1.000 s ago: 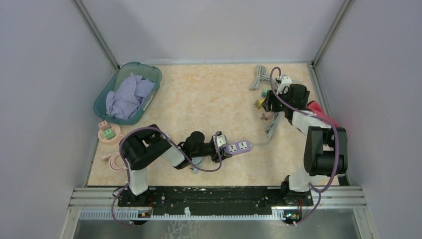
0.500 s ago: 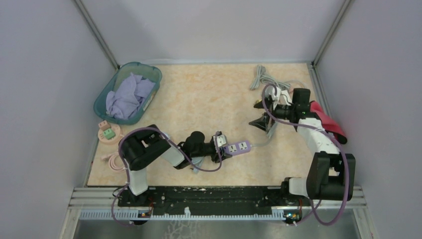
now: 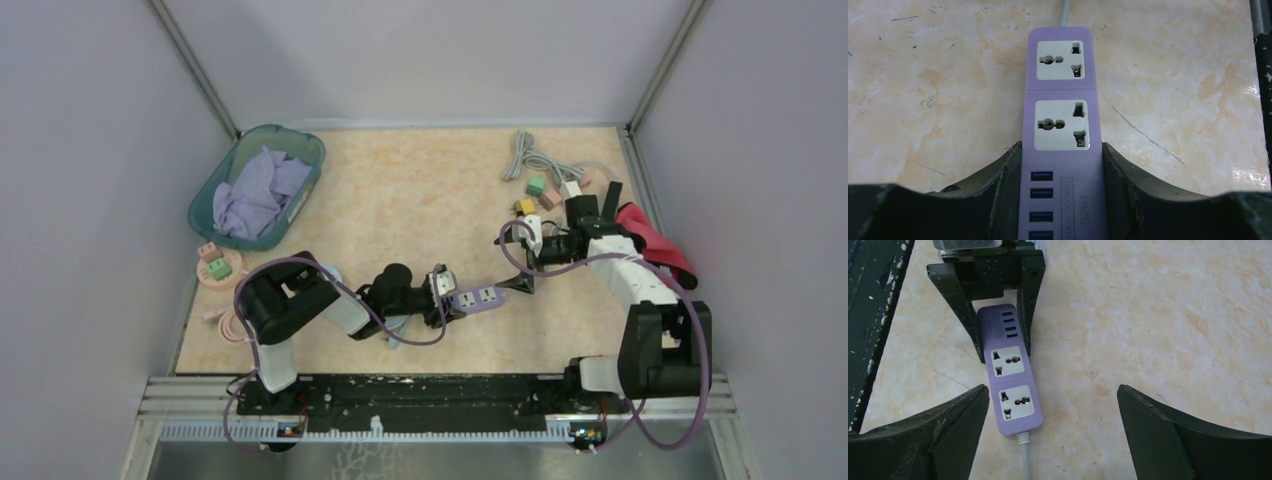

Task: Pull the plug off the socket
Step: Place the socket at the center of the board.

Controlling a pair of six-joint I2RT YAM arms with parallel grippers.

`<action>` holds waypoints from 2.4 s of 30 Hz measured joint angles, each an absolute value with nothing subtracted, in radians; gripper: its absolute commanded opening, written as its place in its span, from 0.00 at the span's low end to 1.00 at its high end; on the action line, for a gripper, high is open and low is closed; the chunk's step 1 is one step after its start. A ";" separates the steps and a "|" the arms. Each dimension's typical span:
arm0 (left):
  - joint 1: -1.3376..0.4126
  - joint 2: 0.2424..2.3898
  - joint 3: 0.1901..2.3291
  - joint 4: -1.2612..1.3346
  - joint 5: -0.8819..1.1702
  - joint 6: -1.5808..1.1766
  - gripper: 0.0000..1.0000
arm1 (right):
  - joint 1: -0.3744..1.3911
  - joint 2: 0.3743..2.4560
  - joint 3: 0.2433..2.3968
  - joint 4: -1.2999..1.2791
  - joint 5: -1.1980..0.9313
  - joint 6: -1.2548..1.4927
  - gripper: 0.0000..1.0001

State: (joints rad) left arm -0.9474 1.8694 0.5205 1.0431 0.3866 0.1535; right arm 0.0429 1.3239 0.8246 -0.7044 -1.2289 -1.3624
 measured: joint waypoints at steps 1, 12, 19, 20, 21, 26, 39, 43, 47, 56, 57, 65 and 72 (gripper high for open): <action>-0.948 1.867 0.521 1.039 0.387 0.154 0.05 | 0.052 1.324 0.824 -0.703 -1.216 -1.370 0.99; -0.955 1.850 0.521 1.010 0.387 0.154 0.05 | 0.126 1.343 0.797 -0.677 -1.114 -1.386 0.99; -0.960 1.842 0.521 0.998 0.386 0.154 0.05 | 0.177 1.376 0.796 -0.673 -1.056 -1.386 0.99; -0.960 1.841 0.520 0.995 0.386 0.154 0.05 | 0.184 1.378 0.796 -0.671 -1.049 -1.386 0.99; -0.960 1.839 0.520 0.994 0.386 0.154 0.05 | 0.192 1.378 0.796 -0.669 -1.041 -1.385 0.99; -0.963 1.830 0.520 0.980 0.386 0.155 0.05 | 0.228 1.385 0.791 -0.644 -1.008 -1.375 0.99; -0.971 1.793 0.513 0.956 0.385 0.158 0.04 | 0.329 1.458 0.790 -0.617 -0.899 -1.357 0.97; -0.971 1.774 0.498 0.962 0.383 0.158 0.04 | 0.361 1.470 0.790 -0.617 -0.868 -1.357 0.94; -0.971 1.761 0.489 0.965 0.383 0.158 0.04 | 0.390 1.485 0.790 -0.617 -0.845 -1.356 0.88; -0.971 1.723 0.467 0.982 0.382 0.154 0.04 | 0.418 1.515 0.790 -0.622 -0.816 -1.352 0.63; -0.971 1.721 0.467 0.984 0.381 0.154 0.04 | 0.419 1.515 0.792 -0.627 -0.816 -1.352 0.57; -0.974 1.689 0.440 1.018 0.341 0.143 0.55 | 0.424 1.517 0.827 -0.669 -0.825 -1.363 0.07; -0.975 1.584 0.342 1.139 0.271 0.123 1.00 | 0.420 1.528 0.875 -0.680 -0.850 -1.326 0.03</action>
